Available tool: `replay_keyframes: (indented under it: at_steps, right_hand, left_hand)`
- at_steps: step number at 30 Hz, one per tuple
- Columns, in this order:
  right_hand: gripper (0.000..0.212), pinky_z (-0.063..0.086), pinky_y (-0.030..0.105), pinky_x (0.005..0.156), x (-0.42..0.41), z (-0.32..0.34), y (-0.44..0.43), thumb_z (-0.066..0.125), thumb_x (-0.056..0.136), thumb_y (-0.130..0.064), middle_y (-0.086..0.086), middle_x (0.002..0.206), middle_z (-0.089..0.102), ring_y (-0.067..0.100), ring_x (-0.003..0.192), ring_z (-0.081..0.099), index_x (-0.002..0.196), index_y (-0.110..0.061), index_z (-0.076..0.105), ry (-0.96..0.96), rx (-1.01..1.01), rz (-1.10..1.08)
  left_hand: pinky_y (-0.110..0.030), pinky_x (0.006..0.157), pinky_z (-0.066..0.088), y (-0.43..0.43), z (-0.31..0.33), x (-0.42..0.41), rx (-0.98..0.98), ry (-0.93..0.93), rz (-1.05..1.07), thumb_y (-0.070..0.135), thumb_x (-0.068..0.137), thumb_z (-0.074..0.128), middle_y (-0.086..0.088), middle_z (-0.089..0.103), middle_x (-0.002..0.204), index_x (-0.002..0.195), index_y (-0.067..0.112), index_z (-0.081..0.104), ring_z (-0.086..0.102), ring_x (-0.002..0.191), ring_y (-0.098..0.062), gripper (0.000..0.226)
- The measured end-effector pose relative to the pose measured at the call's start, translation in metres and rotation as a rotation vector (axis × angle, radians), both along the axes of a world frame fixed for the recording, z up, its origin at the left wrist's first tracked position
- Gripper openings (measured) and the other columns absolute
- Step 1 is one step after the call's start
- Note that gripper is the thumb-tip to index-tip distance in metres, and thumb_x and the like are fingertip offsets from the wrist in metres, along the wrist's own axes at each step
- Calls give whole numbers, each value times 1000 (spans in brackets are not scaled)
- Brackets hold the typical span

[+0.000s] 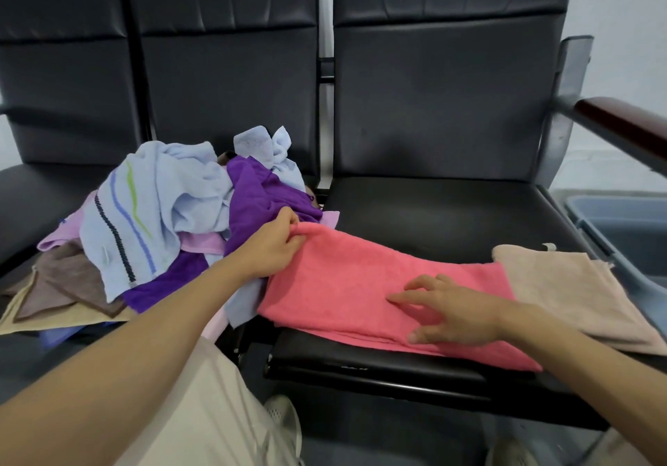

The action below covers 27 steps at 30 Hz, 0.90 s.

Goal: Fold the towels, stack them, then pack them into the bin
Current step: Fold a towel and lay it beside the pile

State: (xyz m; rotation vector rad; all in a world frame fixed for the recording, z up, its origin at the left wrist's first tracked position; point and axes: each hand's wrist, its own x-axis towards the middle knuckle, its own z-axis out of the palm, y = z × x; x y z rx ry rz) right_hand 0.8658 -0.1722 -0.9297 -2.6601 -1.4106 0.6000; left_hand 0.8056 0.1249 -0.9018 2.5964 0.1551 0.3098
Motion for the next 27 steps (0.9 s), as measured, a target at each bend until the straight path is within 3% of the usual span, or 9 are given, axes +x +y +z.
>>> replay_keyframes:
  at_steps: [4,8,10,13,17,20,22,24,27]
  right_hand:
    - [69,30,38,110,0,0,1,54,87,-58,-6,145,27,16,128,28,147,-45,21,0,-23,-7]
    - [68,30,41,111,2,1,2,53,88,-57,-4,146,26,18,129,27,147,-45,21,9,-40,-6]
    - [68,30,43,110,1,2,2,52,89,-56,-3,146,25,19,130,26,147,-45,19,11,-58,-7]
    - [67,28,46,110,-3,4,5,50,91,-55,-1,149,22,23,132,24,148,-44,17,-10,-76,-8]
    - [70,23,46,114,-13,10,4,52,91,-53,4,156,16,28,139,20,150,-35,18,29,-73,8]
    - [68,21,30,115,-11,28,-10,54,92,-48,6,156,20,21,142,21,148,-20,28,106,-121,55]
    - [56,31,23,105,-5,46,-29,56,93,-41,3,145,42,19,133,39,141,-15,41,130,-121,-17]
    - [43,41,26,99,5,63,-53,54,94,-39,-3,128,58,16,116,55,134,-20,51,64,-102,-154]
    - [26,52,30,82,23,73,-87,52,96,-31,-6,97,65,13,80,67,118,-21,61,-5,-83,-377]
  left_hand:
    - [-24,52,35,-7,3,-2,14,37,-42,22,101,39,-6,56,77,103,5,33,53,62,-13,18]
    - [-37,70,43,-13,12,1,-78,-2,-21,21,99,46,-13,57,88,107,8,36,56,74,-23,18]
    - [-33,76,45,-20,19,4,-201,-50,-11,21,98,49,-4,59,94,110,12,40,58,83,-18,17]
    - [-16,71,45,-47,28,13,-457,-109,21,16,95,54,3,58,99,115,17,46,55,82,-5,21]
    - [-25,59,51,-99,39,25,-776,-94,-17,13,90,65,-3,53,92,117,19,50,54,67,-11,31]
    - [-22,43,45,-132,39,34,-855,-30,-59,7,88,66,-4,50,84,115,16,50,51,53,-10,33]
    - [-20,37,42,-149,34,40,-898,30,-60,5,87,67,-6,49,75,112,15,50,50,45,-11,32]
    - [-20,34,39,-165,28,48,-878,72,-70,2,86,67,-5,47,67,110,11,50,47,38,-11,31]
    - [-18,31,34,-190,18,62,-832,142,-84,2,83,70,-6,48,64,109,9,52,42,31,-11,32]
